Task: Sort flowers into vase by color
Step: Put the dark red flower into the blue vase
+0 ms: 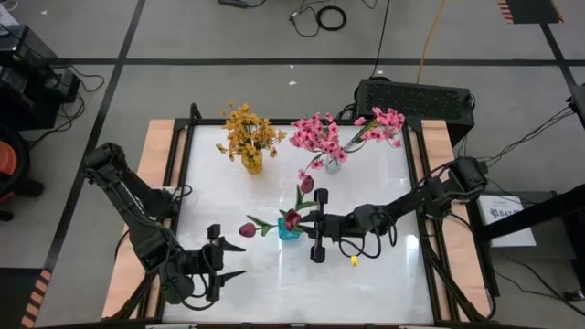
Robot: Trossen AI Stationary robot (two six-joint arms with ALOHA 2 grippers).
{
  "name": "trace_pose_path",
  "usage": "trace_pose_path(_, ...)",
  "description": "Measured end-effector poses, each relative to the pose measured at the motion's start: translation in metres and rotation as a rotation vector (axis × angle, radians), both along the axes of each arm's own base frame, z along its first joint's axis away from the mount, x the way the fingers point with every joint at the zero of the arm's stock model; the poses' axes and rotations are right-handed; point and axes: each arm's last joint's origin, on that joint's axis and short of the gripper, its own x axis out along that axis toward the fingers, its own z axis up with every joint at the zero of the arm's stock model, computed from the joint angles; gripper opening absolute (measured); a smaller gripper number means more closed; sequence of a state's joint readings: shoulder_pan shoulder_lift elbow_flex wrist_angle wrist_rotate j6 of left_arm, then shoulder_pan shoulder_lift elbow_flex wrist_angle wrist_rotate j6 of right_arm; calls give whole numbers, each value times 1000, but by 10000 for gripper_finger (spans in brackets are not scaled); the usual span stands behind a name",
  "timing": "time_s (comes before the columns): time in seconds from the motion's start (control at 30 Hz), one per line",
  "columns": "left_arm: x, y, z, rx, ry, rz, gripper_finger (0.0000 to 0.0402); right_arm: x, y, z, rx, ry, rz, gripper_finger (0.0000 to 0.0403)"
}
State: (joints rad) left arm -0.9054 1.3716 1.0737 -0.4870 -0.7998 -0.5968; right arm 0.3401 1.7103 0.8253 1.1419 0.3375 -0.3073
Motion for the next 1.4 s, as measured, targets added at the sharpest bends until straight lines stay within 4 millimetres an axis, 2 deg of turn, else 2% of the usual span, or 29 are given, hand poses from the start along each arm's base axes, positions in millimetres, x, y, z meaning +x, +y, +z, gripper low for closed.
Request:
trace_pose_path(0.57, 1, 1, 0, 3, -3, 8, 258, 0, 1, -2, -81, 20, 14, 0)
trace_pose_path(0.9, 2, 2, 0, 14, -3, 10, 258, 5, -7, -12, 3, 121, 14, 3)
trace_pose_path(1.1, 2, 2, 0, 28, -3, 3, 258, 5, -5, -21, 41, 215, 25, 29)
trace_pose_path(1.4, 2, 2, 0, 40, -8, 8, 258, 3, 0, -27, 89, 274, 45, 94)
